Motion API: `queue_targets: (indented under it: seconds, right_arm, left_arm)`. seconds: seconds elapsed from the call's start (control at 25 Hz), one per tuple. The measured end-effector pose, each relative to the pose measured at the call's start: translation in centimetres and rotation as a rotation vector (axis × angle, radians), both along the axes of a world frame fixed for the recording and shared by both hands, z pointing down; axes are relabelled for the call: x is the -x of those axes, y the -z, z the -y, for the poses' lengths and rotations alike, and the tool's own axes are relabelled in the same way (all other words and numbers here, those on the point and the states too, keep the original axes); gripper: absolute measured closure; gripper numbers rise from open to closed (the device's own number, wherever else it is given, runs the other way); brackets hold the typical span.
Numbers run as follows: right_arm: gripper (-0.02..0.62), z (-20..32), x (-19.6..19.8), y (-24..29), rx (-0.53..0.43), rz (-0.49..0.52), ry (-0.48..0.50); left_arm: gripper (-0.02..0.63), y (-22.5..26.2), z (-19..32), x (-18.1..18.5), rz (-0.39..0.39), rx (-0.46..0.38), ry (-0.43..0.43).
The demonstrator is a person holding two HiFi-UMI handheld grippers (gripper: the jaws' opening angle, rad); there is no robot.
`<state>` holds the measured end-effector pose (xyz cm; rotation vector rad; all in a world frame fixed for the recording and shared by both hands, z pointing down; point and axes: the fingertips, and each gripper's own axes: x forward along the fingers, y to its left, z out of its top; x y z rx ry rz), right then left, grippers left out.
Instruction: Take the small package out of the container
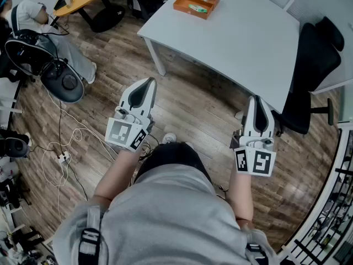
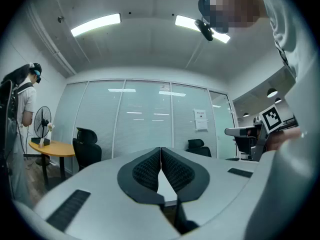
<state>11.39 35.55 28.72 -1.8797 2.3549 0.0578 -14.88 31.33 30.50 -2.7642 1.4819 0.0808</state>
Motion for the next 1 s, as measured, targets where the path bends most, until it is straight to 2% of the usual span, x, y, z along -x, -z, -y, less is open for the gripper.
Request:
queue_targets:
  seconds: [0.24,0.6,1.0]
  right_arm:
    - [0.534,-1.0,0.8,0.1,-0.015,-0.009,0.014]
    - [0.532,-0.2,0.6,0.5,-0.031,0.059,0.036]
    - [0.532,6.7,2.1,-0.5,-0.002,0.043,0.054]
  left_arm:
    - [0.585,-0.1,-1.0,0.4,0.003,-0.009,0.003]
    - [0.584,-0.1,-0.4,0.5,0.019,-0.008,0.003]
    - [0.584,-1.7,6.9,0.9,-0.001,0.016,-0.011]
